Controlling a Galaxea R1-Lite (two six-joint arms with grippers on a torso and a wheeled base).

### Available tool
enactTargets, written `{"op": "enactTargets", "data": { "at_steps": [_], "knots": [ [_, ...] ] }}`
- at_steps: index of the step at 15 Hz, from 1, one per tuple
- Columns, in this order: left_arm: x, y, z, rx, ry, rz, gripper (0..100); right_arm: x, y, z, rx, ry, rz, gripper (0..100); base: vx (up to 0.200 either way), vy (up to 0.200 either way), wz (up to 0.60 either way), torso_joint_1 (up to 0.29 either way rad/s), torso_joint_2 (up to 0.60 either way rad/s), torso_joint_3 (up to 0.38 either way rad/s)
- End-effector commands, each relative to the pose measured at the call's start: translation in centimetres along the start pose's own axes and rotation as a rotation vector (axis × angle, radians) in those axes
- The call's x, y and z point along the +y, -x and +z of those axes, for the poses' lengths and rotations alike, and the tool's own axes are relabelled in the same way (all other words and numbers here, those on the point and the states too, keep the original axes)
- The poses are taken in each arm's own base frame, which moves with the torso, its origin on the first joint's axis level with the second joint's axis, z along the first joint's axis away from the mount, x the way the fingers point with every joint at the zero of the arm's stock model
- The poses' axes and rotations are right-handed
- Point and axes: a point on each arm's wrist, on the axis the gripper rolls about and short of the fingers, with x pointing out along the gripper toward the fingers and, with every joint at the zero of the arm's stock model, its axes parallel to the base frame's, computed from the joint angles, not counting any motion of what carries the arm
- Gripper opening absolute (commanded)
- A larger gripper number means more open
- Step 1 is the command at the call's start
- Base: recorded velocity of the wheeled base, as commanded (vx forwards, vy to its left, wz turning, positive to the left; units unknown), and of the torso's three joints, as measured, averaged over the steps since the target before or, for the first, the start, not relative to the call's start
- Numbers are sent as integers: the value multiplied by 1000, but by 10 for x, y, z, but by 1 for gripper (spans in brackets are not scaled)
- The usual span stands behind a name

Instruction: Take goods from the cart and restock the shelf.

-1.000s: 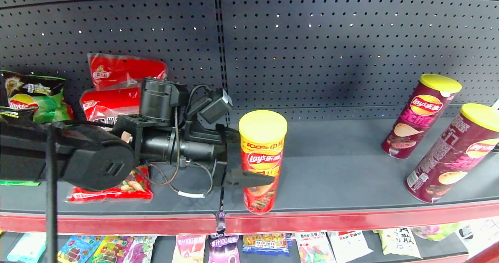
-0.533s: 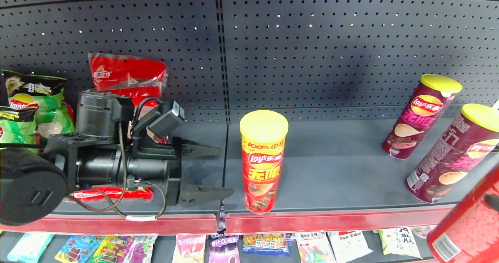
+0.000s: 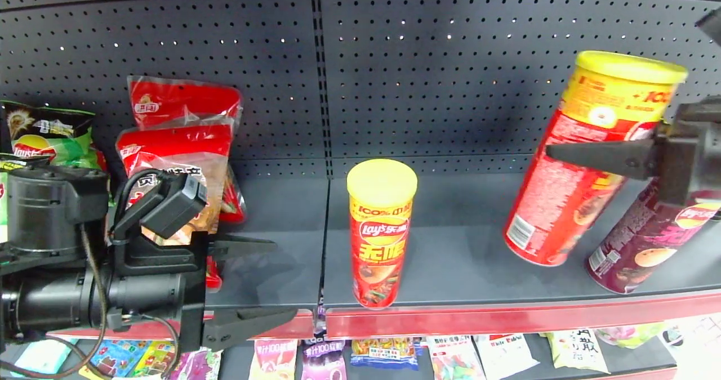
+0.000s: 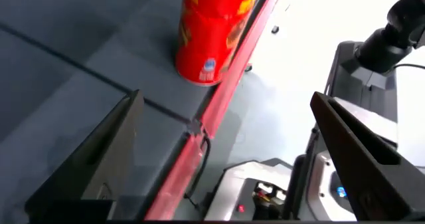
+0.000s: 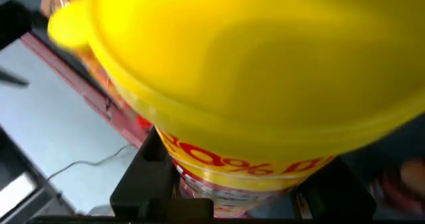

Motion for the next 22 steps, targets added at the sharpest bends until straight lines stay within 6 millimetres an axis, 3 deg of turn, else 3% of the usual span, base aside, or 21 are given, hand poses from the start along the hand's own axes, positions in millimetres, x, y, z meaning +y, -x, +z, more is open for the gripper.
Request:
{"op": "enactTargets", "data": {
  "at_steps": [1, 2, 3, 8, 12, 16, 22],
  "knots": [
    [-12, 13, -1, -25, -9, 23, 100, -3, -73, 3, 51, 4, 76, 0, 0, 0, 0, 0, 0, 0],
    [-12, 13, -1, -24, -8, 26, 100, -3, -78, 4, 55, 4, 83, 0, 0, 0, 0, 0, 0, 0],
    [-13, 14, -2, -24, -9, 29, 100, -1, -108, 7, 64, 11, 110, 0, 0, 0, 0, 0, 0, 0],
    [-20, 20, -6, -25, -9, 39, 100, 14, -170, 8, 35, 36, 177, 0, 0, 0, 0, 0, 0, 0],
    [-21, 21, -5, -29, -12, 41, 100, 19, -192, -1, 60, 39, 208, 0, 0, 0, 0, 0, 0, 0],
    [-19, 20, 1, -44, 7, 43, 100, 11, -219, -12, 30, 40, 197, 0, 0, 0, 0, 0, 0, 0],
    [-18, 20, 1, -43, 8, 41, 100, -3, -236, -16, -6, 42, 170, 0, 0, 0, 0, 0, 0, 0]
  ]
}}
